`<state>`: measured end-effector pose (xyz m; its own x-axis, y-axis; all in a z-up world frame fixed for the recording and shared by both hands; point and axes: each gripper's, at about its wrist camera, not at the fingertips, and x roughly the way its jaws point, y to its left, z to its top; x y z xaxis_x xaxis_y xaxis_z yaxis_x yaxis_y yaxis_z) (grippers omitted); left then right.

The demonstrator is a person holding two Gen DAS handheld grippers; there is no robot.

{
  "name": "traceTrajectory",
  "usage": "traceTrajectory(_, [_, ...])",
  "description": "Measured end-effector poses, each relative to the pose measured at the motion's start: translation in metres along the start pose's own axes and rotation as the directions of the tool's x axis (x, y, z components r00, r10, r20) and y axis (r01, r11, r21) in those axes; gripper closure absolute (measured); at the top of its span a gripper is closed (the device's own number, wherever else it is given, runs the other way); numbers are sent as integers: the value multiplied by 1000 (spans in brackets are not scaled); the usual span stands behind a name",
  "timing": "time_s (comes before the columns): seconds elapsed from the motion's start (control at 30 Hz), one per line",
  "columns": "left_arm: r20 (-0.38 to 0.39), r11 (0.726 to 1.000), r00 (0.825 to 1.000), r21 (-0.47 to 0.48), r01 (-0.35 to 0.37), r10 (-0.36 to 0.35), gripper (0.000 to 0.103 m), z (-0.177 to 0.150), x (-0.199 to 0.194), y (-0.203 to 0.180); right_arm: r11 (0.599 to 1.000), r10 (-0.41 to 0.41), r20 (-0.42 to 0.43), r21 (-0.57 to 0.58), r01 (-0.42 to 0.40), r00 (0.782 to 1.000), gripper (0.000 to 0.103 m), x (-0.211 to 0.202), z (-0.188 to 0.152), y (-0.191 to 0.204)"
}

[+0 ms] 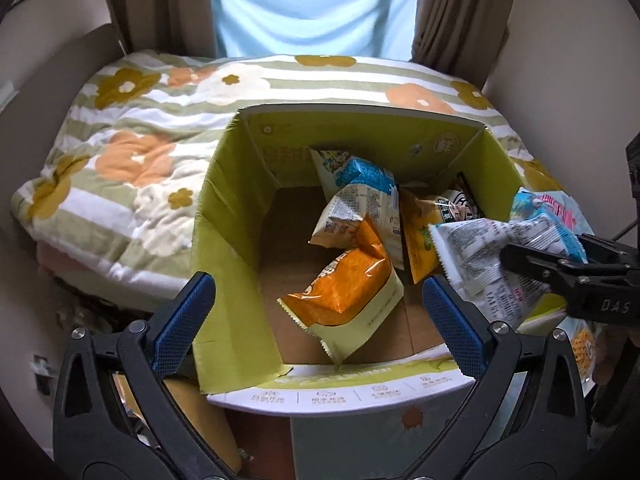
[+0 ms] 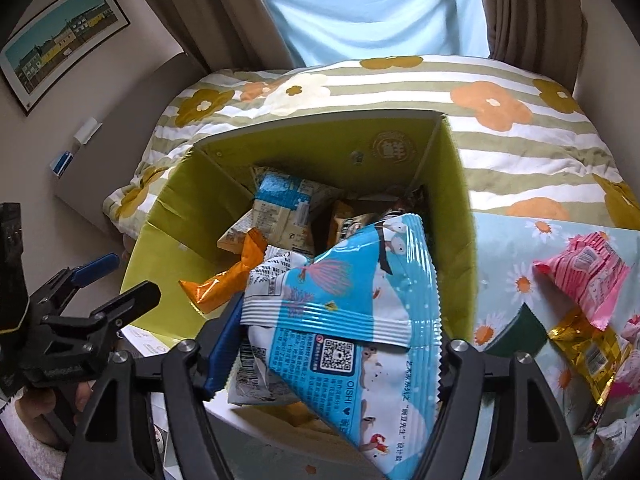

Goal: Organize snacks
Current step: 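Carry both packs into the yellow box and open both tools to release, then move both tools back toward the remaining snacks on the tablecloth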

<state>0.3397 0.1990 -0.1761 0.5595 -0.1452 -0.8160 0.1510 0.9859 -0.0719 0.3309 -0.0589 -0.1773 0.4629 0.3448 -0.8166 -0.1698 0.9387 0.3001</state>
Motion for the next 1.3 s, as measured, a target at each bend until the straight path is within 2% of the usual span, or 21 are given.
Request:
traceTrajectory(0.03, [3,1000,1000,-1,-5,5,1,0,-2,0,1000,-6,5,8,6,1000,14,2,-1,1])
traceTrajectory(0.1, [3,1000,1000,3,-4,4,1,-1,-4,-2,1000,-23,13,17,23,1000,6,6,-4,2])
traceTrajectory(0.27, [3,1000,1000,22,-3,3,1,-7,-10,-8,998,-59,13,-29,59,998,6,-1,-18,3])
traceTrajectory(0.47, [12,999,1000,33,26,-26,1,-12,-16,-19,998,-62,-17,-20,61,998,6,-15,-28,-2])
traceTrajectory(0.63, [36,996,998,68,52,-54,1,-15,-27,-33,995,-95,18,-14,96,995,6,-38,-39,-4])
traceTrajectory(0.77, [40,989,994,105,101,-105,1,-17,-32,-49,991,-131,49,16,130,990,6,-60,-47,-9])
traceTrajectory(1.0, [46,967,983,194,165,-177,1,-26,-43,-91,973,-228,110,74,221,967,6,-101,-69,-34])
traceTrajectory(1.3, [19,937,971,269,224,-238,1,-50,-58,-172,949,-305,168,131,286,937,6,-165,-103,-100])
